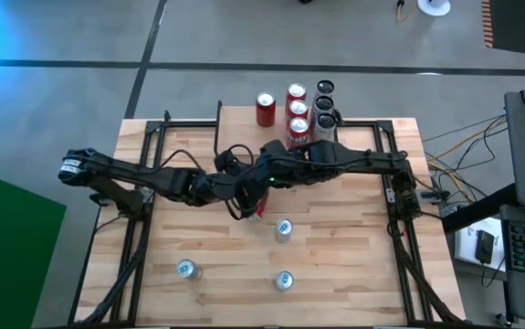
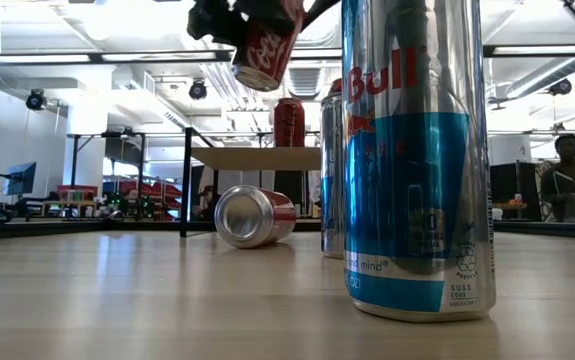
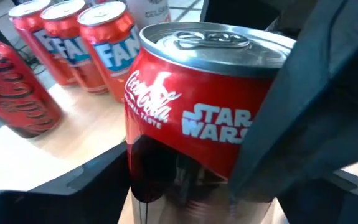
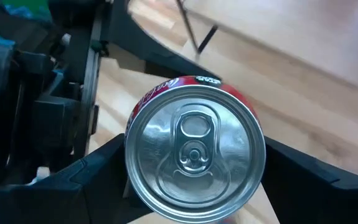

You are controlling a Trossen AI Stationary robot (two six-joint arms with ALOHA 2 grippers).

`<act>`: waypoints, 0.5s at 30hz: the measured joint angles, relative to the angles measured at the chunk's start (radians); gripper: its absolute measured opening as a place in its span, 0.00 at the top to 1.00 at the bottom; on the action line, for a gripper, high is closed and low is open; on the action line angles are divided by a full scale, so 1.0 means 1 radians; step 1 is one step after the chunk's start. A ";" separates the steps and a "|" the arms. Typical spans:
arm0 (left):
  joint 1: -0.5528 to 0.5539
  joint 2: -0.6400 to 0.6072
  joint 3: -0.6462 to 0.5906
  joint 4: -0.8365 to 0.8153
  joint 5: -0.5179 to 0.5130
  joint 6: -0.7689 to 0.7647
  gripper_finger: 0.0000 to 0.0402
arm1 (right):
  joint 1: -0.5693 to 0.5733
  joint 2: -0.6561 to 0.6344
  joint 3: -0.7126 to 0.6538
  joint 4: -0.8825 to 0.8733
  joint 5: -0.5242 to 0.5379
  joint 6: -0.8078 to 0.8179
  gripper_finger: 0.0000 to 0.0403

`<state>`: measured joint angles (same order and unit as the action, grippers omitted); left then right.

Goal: Place canned beverage on shelf
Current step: Put the red white soda can aligned with the other red black soda can on the shelf

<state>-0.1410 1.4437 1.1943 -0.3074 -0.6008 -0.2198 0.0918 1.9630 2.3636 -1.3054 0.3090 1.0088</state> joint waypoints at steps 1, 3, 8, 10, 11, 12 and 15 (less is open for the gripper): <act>0.003 -0.009 -0.007 -0.008 0.005 0.007 0.21 | 0.001 -0.004 -0.012 0.020 0.007 0.000 0.25; 0.003 -0.016 -0.013 -0.008 0.008 0.011 0.24 | -0.002 -0.042 -0.084 0.077 -0.012 -0.002 0.25; 0.004 -0.033 -0.019 -0.019 0.023 0.024 0.27 | -0.002 -0.078 -0.145 0.128 -0.006 0.015 0.25; 0.006 -0.038 -0.021 -0.019 0.024 0.029 0.27 | -0.002 -0.084 -0.146 0.132 -0.001 0.015 0.25; 0.007 -0.041 -0.021 -0.018 0.023 0.032 0.27 | -0.003 -0.086 -0.144 0.133 0.009 0.013 0.25; 0.009 -0.045 -0.021 -0.013 0.023 0.034 0.26 | -0.004 -0.089 -0.139 0.129 0.020 0.008 0.24; 0.023 -0.053 -0.021 0.001 0.024 0.036 0.26 | -0.004 -0.098 -0.124 0.122 0.066 -0.012 0.20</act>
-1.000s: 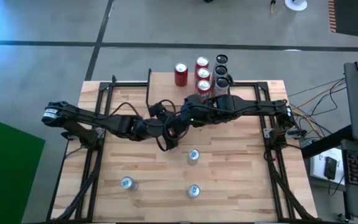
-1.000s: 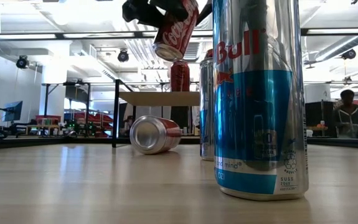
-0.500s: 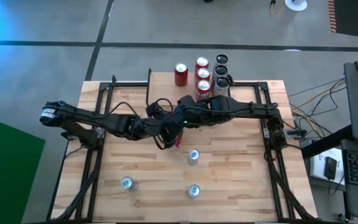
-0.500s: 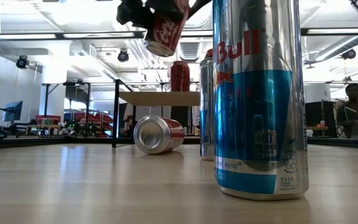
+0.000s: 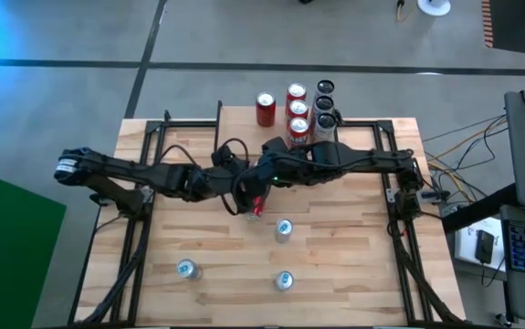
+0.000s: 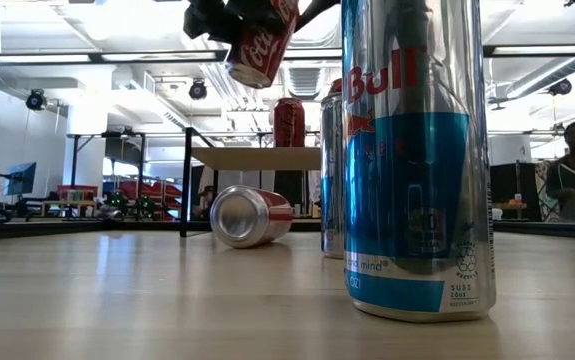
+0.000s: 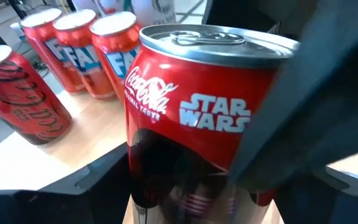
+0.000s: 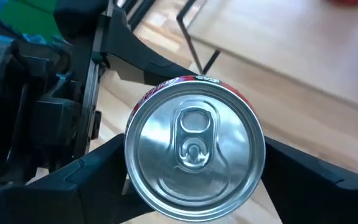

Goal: Place canned beverage on shelf
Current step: Put the red white soda can aligned with the other red black soda can on the shelf

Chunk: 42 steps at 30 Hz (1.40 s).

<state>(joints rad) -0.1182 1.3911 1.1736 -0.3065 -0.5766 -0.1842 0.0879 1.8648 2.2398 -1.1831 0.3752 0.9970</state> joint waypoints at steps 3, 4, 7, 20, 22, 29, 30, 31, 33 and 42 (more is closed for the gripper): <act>0.036 -0.014 -0.005 -0.028 0.026 0.015 0.26 | 0.008 -0.027 0.015 -0.046 0.056 -0.029 0.14; 0.054 -0.016 -0.006 -0.026 0.038 0.018 0.26 | 0.010 -0.042 0.018 -0.054 0.080 -0.034 0.12; 0.120 -0.035 -0.006 -0.012 0.081 0.036 0.26 | 0.019 -0.083 0.021 -0.106 0.160 -0.034 0.09; 0.462 0.008 -0.114 0.466 0.563 0.105 0.26 | 0.107 -0.178 0.017 -0.241 0.381 -0.055 0.08; 0.478 0.033 -0.129 0.509 0.575 0.112 0.26 | 0.112 -0.188 0.017 -0.299 0.377 -0.035 0.08; 0.514 0.149 -0.131 0.592 0.592 0.107 0.24 | 0.134 -0.237 0.013 -0.386 0.407 0.024 0.08; 0.517 0.165 -0.127 0.597 0.590 0.106 0.24 | 0.137 -0.245 0.013 -0.385 0.410 0.021 0.08; 0.522 0.177 -0.124 0.609 0.588 0.103 0.23 | 0.137 -0.255 0.013 -0.386 0.411 0.013 0.08; 0.530 0.199 -0.123 0.622 0.586 0.098 0.23 | 0.135 -0.276 0.013 -0.387 0.421 0.003 0.08; 0.584 0.249 -0.122 0.643 0.584 0.095 0.23 | 0.137 -0.364 0.013 -0.388 0.440 -0.039 0.08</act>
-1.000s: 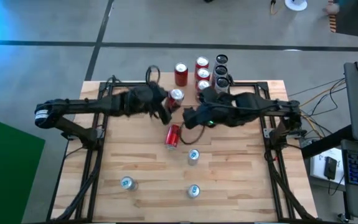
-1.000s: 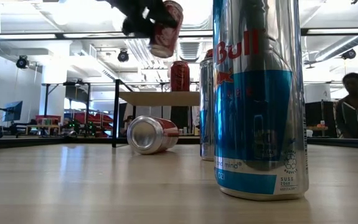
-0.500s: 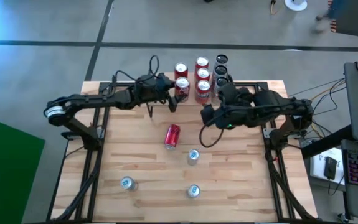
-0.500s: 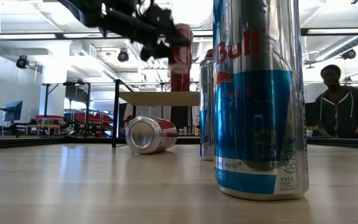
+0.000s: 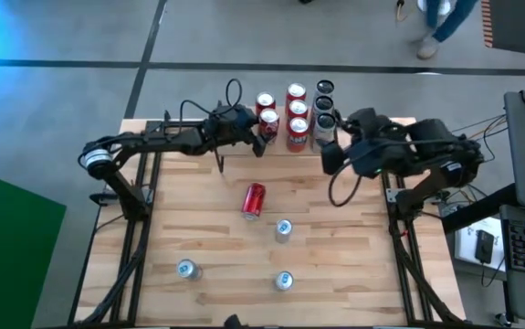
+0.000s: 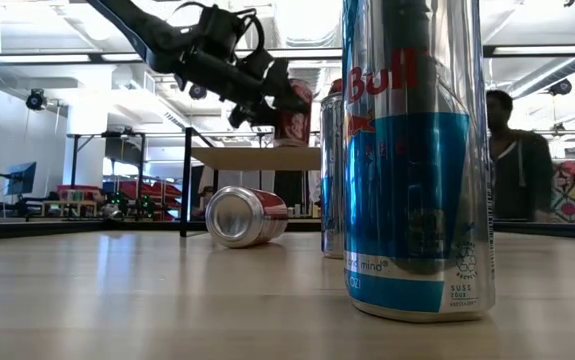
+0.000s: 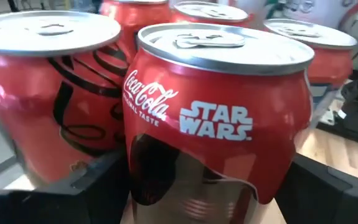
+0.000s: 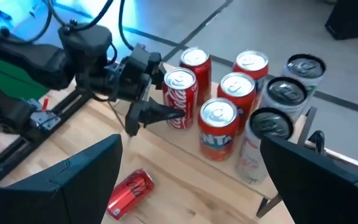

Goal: Place canned beverage on shelf
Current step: Put the red white soda can aligned with the other red black soda can on the shelf, then put the red black soda can aligned with the other red black and red white soda cans on the shelf

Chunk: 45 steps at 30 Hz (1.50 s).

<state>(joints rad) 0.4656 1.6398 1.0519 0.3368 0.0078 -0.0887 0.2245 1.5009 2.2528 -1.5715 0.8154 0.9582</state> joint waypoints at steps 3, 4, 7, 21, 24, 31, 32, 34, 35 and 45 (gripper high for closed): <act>0.022 0.000 0.000 -0.003 0.001 0.001 0.23 | 0.000 -0.026 0.000 0.000 0.001 -0.012 0.08; 0.029 0.000 0.000 -0.003 0.001 0.001 0.23 | 0.000 -0.034 0.000 0.000 0.001 -0.018 0.08; 0.044 0.004 0.000 0.004 0.001 0.001 0.23 | 0.000 -0.049 0.000 0.000 0.001 -0.034 0.08; 0.045 0.050 0.003 0.027 0.086 -0.055 0.15 | 0.000 -0.061 0.000 0.000 0.020 -0.073 0.08; 0.053 0.046 0.002 0.006 0.069 -0.055 0.13 | 0.000 -0.061 0.000 0.000 0.019 -0.073 0.08; 0.063 0.043 0.001 -0.047 0.035 -0.057 0.12 | 0.000 -0.061 0.000 0.000 0.019 -0.070 0.08; 0.063 0.043 0.001 -0.050 0.035 -0.057 0.12 | 0.000 -0.061 0.000 0.000 0.019 -0.070 0.08; 0.063 0.043 0.001 -0.056 0.035 -0.056 0.12 | 0.000 -0.061 0.000 0.000 0.020 -0.070 0.08; 0.063 0.041 0.001 -0.066 0.035 -0.056 0.12 | 0.000 -0.061 0.000 0.000 0.021 -0.069 0.08; 0.062 -0.095 0.001 -0.358 0.011 -0.055 0.12 | 0.000 -0.059 -0.001 0.001 0.021 -0.042 0.08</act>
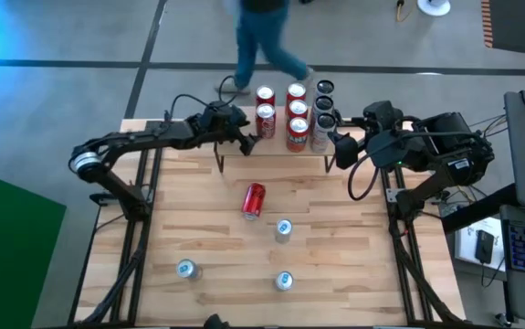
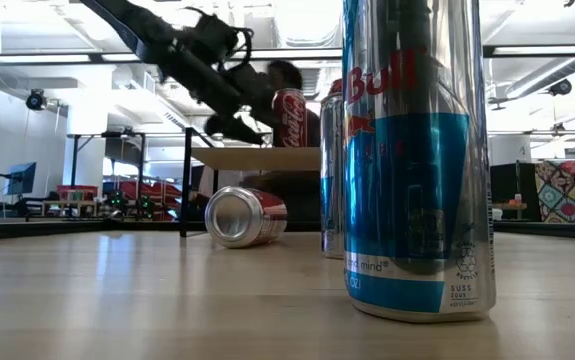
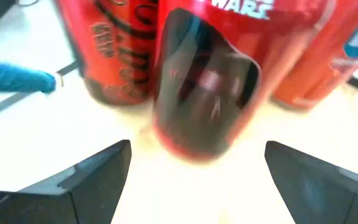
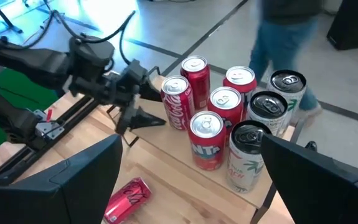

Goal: Place canned beverage on shelf
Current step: Put the red black soda can aligned with the other red black and red white soda cans on the shelf

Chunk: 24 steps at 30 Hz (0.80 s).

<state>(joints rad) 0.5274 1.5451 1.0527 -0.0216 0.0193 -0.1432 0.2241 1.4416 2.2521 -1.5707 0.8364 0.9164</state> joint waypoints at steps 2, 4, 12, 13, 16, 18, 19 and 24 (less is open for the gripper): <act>0.000 -0.045 0.000 -0.060 -0.011 0.007 0.12 | 0.000 0.006 -0.007 0.000 0.000 0.008 0.08; 0.000 -0.090 0.000 -0.106 -0.018 0.011 0.12 | 0.000 0.016 -0.014 0.000 0.000 0.011 0.08; -0.041 -0.277 0.000 -0.402 -0.040 -0.027 0.12 | 0.000 0.080 -0.017 0.032 -0.062 0.053 0.08; -0.056 -0.297 0.000 -0.435 -0.044 -0.037 0.12 | 0.001 0.089 -0.017 0.035 -0.077 0.055 0.08; -0.120 -0.351 0.000 -0.512 -0.073 -0.070 0.12 | 0.000 0.127 -0.017 0.037 -0.144 0.061 0.08; -0.175 -0.376 0.000 -0.543 -0.113 -0.094 0.12 | 0.001 0.156 -0.018 0.043 -0.194 0.061 0.08; -0.208 -0.387 0.000 -0.556 -0.137 -0.108 0.12 | 0.001 0.168 -0.018 0.044 -0.215 0.061 0.08; -0.365 -0.409 -0.004 -0.563 -0.207 -0.238 0.12 | 0.012 0.227 -0.018 0.053 -0.275 0.093 0.08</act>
<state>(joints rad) 0.1628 1.1362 1.0490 -0.5849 -0.1879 -0.3813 0.2365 1.6690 2.2345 -1.5179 0.5611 1.0092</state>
